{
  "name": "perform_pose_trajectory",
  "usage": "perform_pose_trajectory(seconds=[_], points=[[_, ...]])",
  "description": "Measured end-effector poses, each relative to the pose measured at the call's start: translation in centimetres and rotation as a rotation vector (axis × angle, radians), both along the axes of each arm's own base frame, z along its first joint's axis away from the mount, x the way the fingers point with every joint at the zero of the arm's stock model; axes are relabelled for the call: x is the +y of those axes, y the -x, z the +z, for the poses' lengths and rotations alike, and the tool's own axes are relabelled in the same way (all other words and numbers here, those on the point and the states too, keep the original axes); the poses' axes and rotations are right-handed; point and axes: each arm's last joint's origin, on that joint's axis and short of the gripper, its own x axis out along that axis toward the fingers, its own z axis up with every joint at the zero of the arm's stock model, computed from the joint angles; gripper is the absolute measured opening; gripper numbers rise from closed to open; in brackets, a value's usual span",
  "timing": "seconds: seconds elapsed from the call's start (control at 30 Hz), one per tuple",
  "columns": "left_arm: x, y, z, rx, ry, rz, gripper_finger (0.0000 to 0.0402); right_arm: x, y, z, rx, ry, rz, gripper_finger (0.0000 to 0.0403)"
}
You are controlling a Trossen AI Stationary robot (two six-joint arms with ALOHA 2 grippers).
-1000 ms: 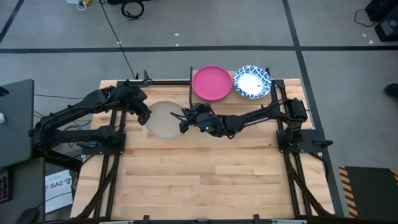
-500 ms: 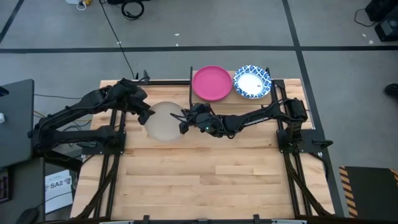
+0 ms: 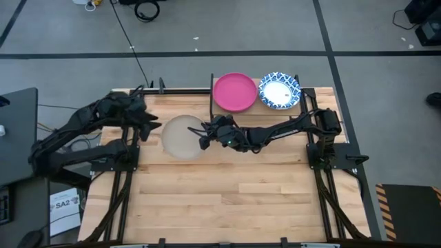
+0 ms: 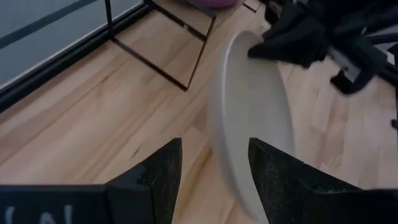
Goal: Place and stack plates onto a shelf
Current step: Stack the gray plate on top of the pink plate on the shelf
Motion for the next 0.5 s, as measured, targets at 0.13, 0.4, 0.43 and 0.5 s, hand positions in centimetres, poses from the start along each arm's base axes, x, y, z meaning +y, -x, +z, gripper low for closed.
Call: perform_pose_trajectory(seconds=[0.13, 0.4, 0.43, 0.5], points=[[-1.0, 1.7, -0.2, 0.02, 0.012, 0.0, 0.0192, 0.0, 0.5, 1.1, -0.002, -0.001, 0.005, 0.0014], [-2.4, 4.2, 0.2, -0.051, -0.03, 0.0, 0.0192, -0.1, 2.9, 4.9, 0.021, 0.019, 0.014, 0.0014], [-2.5, 4.4, 0.3, -0.069, -0.04, 0.001, 0.0192, -0.1, 3.4, 5.5, 0.024, 0.019, 0.015, 0.0014], [-2.8, 4.8, 0.5, -0.098, -0.058, 0.002, 0.0192, -0.2, 4.3, 6.6, 0.026, 0.017, 0.018, 0.0017]])
